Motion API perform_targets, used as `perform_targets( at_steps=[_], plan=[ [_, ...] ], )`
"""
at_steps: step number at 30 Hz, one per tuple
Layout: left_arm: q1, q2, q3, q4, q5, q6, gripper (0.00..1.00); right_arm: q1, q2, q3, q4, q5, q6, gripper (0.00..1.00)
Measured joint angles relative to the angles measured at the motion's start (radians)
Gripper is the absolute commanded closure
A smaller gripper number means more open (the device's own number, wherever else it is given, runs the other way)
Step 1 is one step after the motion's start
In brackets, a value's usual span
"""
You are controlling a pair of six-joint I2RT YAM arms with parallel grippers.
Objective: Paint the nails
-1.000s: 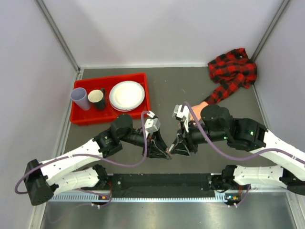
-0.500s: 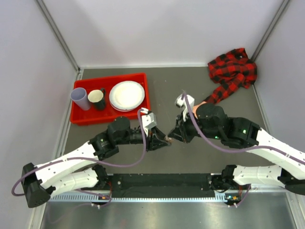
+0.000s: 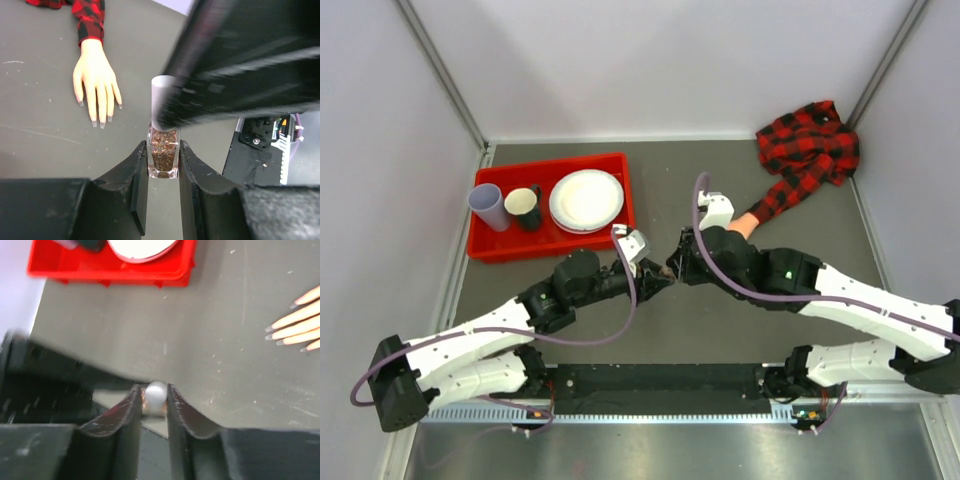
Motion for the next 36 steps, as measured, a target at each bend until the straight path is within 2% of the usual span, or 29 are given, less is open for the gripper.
perform_targets(
  at_steps=[1, 4, 6, 9, 11, 15, 20, 27, 30, 36],
  plan=[
    [0.003, -0.001, 0.0, 0.006, 0.005, 0.0, 1.0, 0.002, 0.0, 0.01, -0.01, -0.013, -0.014, 0.54],
    [0.022, -0.002, 0.0, 0.003, 0.069, -0.001, 1.0, 0.009, -0.026, 0.035, -0.036, -0.076, -0.096, 0.36],
    [0.026, -0.002, 0.002, -0.011, 0.137, -0.005, 1.0, 0.003, -0.066, 0.037, -0.047, -0.141, -0.161, 0.35],
    [0.026, 0.001, 0.009, -0.032, 0.276, -0.018, 1.0, -0.023, -0.13, 0.037, -0.051, -0.291, -0.26, 0.37],
    [0.026, 0.01, 0.021, -0.035, 0.4, -0.038, 1.0, -0.045, -0.161, 0.037, -0.052, -0.418, -0.322, 0.41],
    [0.026, 0.037, 0.042, 0.005, 0.62, -0.098, 1.0, -0.053, -0.161, 0.037, -0.055, -0.637, -0.407, 0.47],
    [0.026, 0.04, 0.076, 0.045, 0.759, -0.142, 1.0, -0.054, -0.147, 0.023, -0.067, -0.815, -0.469, 0.54],
    [0.026, 0.049, 0.097, 0.068, 0.815, -0.154, 1.0, -0.054, -0.152, 0.016, -0.074, -0.877, -0.508, 0.62],
    [0.026, 0.065, 0.102, 0.069, 0.824, -0.155, 1.0, -0.055, -0.162, 0.016, -0.089, -0.876, -0.52, 0.68],
    [0.026, 0.079, 0.102, 0.068, 0.833, -0.155, 1.0, -0.061, -0.189, 0.016, -0.119, -0.861, -0.531, 0.66]
  ],
)
